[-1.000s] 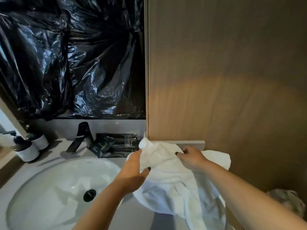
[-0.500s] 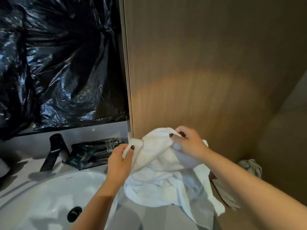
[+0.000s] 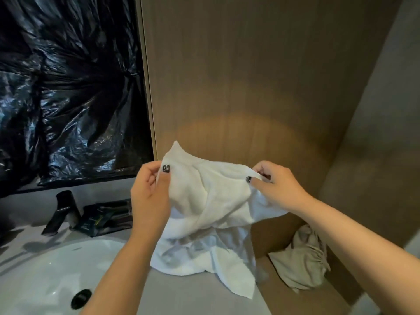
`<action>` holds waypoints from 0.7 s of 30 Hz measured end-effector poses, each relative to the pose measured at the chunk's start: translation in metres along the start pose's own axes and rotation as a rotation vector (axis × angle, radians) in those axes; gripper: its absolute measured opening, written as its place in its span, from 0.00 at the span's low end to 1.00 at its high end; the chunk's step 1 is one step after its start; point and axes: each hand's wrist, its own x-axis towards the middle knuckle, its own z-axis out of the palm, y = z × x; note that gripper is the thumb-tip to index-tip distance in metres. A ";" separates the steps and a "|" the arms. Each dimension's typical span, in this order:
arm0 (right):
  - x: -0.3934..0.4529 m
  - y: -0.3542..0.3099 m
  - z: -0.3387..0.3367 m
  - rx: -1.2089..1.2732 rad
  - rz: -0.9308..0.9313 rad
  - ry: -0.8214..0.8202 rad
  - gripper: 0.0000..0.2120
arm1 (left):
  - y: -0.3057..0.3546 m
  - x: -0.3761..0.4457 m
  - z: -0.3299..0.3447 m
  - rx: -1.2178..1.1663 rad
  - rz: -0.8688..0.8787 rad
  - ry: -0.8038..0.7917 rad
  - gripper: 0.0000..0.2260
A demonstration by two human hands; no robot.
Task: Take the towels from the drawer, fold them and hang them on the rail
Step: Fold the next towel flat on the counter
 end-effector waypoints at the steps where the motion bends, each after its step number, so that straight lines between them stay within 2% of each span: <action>1: -0.011 0.002 -0.006 -0.005 0.022 -0.023 0.03 | 0.008 -0.013 0.007 0.015 0.022 -0.022 0.04; 2: -0.022 0.003 -0.011 -0.011 0.047 -0.052 0.04 | 0.016 -0.026 0.014 0.035 0.041 -0.046 0.04; 4: -0.043 0.002 -0.023 -0.011 0.069 -0.097 0.16 | 0.032 -0.052 0.027 0.070 0.078 -0.090 0.05; 6: -0.062 -0.006 -0.033 0.017 0.011 -0.092 0.26 | 0.047 -0.076 0.034 0.074 0.133 -0.143 0.05; 8: -0.081 -0.021 -0.038 0.070 -0.078 -0.093 0.29 | 0.061 -0.101 0.036 0.085 0.206 -0.210 0.05; 11: -0.108 -0.045 -0.045 0.165 -0.229 -0.177 0.28 | 0.076 -0.138 0.031 0.122 0.233 -0.317 0.05; 13: -0.121 -0.056 -0.046 0.128 -0.332 -0.284 0.24 | 0.084 -0.156 0.026 0.157 0.215 -0.359 0.05; 17: -0.143 -0.067 -0.035 0.176 -0.299 -0.427 0.06 | 0.101 -0.180 0.008 0.170 0.217 -0.329 0.04; 19: -0.154 -0.072 -0.027 0.298 -0.280 -0.428 0.05 | 0.108 -0.188 -0.002 0.157 0.207 -0.296 0.04; 21: -0.163 -0.078 -0.022 0.420 -0.285 -0.425 0.11 | 0.113 -0.193 -0.009 0.146 0.183 -0.291 0.05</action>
